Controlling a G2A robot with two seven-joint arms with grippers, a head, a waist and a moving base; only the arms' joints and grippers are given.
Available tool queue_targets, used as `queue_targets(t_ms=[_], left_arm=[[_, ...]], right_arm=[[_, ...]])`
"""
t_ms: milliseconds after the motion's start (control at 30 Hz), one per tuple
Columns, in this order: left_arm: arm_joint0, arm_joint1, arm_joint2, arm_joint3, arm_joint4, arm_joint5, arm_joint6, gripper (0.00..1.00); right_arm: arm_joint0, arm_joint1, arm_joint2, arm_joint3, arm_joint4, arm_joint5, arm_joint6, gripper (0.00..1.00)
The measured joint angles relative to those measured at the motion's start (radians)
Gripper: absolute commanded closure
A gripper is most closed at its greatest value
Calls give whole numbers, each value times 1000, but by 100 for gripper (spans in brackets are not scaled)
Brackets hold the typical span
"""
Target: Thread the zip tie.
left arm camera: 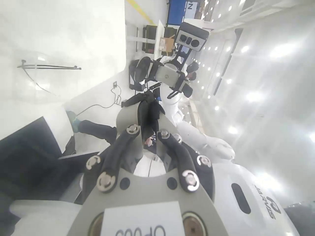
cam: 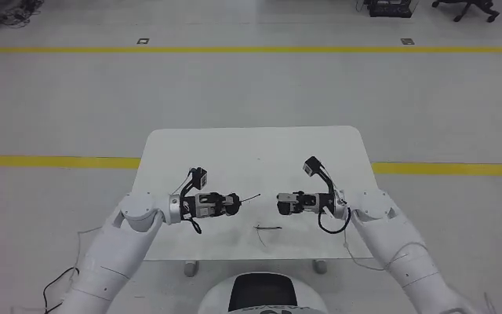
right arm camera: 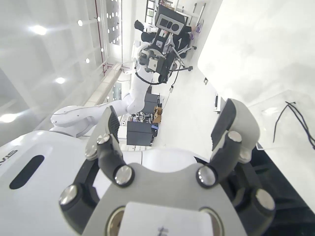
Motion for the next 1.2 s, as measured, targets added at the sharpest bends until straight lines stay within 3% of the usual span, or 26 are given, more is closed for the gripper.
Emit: queue_targets(t_ms=[167,267,600,667,767,833,933,967,1200], left_arm=[[-38,2,23,54,-81,8,-134,100],[-57,4,36,73,-80,1,-179,100],[-53,3,53,70,-127,-8,-146,100],[-54,3,57,71,-142,-7,-146,100],[-61,5,67,78,-166,-6,-173,100],[-65,6,72,83,-171,-9,-187,100],[-70,8,82,89,-179,-15,-198,100],[-72,8,84,91,-182,-16,-200,100],[-79,11,101,101,-203,-21,-205,100]], right_arm=[[81,-9,-45,135,149,73,203,0],[114,-11,-81,170,166,78,226,0],[98,-12,-82,147,201,82,201,0],[98,-12,-83,148,222,82,211,12],[102,-11,-97,150,249,85,212,9],[106,-9,-109,150,259,87,212,17],[116,-3,-124,159,274,85,211,45],[119,-1,-127,162,277,83,211,49],[132,14,-148,167,307,69,211,59]])
